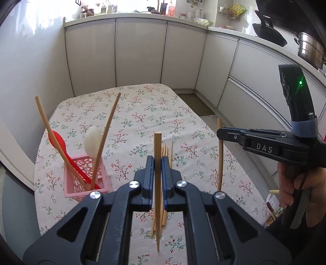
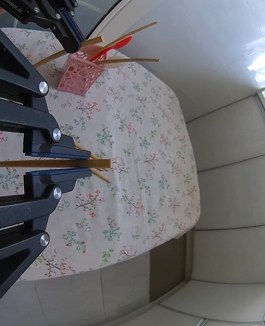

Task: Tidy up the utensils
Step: 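Lower the chopsticks into the pink basket with both grippers and release, then grasp a few wooden chopsticks on the cloth with the left gripper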

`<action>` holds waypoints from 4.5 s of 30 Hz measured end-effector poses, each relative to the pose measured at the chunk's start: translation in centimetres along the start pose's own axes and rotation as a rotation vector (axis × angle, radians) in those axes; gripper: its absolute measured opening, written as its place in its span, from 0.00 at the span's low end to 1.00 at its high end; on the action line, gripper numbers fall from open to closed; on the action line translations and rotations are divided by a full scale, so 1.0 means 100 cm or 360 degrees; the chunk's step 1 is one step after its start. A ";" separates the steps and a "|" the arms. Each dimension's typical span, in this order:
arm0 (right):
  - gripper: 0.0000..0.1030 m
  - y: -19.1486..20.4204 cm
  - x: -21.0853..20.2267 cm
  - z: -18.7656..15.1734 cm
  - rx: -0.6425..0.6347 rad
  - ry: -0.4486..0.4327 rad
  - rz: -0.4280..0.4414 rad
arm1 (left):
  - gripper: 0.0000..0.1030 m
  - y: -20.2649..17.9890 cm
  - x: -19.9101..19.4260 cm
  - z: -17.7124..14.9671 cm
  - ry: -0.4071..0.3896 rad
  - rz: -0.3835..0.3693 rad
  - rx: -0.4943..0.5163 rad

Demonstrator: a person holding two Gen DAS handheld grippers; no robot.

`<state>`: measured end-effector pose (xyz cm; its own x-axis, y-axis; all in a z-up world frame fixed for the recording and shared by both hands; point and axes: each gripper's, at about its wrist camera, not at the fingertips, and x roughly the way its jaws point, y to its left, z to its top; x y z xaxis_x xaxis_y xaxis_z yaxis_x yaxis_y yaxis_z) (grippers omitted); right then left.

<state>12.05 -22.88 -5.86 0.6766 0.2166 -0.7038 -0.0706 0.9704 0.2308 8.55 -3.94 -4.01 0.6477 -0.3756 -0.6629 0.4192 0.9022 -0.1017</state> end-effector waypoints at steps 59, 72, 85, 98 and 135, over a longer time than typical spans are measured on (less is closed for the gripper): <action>0.07 0.127 -0.035 0.036 -0.0165 -0.0561 0.0446 | 0.08 0.080 -0.047 0.032 -0.0513 0.0389 -0.0095; 0.08 0.117 -0.012 0.038 -0.0100 -0.0459 0.0428 | 0.08 0.076 -0.039 0.033 -0.0464 0.0383 -0.0100; 0.68 0.090 -0.042 0.036 -0.0050 -0.0487 0.0430 | 0.82 0.076 -0.053 0.032 -0.0468 0.0374 -0.0212; 0.99 0.019 -0.062 0.027 0.0117 -0.0433 0.0291 | 0.99 0.030 -0.052 0.026 -0.0353 0.0291 -0.0147; 0.99 -0.114 0.030 -0.005 0.0615 0.0363 -0.0001 | 0.99 -0.038 0.118 0.034 0.0362 0.0135 0.0010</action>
<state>14.52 -33.27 -10.96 0.4944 0.2757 -0.8243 0.2381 0.8691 0.4335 16.75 -12.57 -8.95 0.5210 -0.2402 -0.8191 0.3738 0.9269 -0.0341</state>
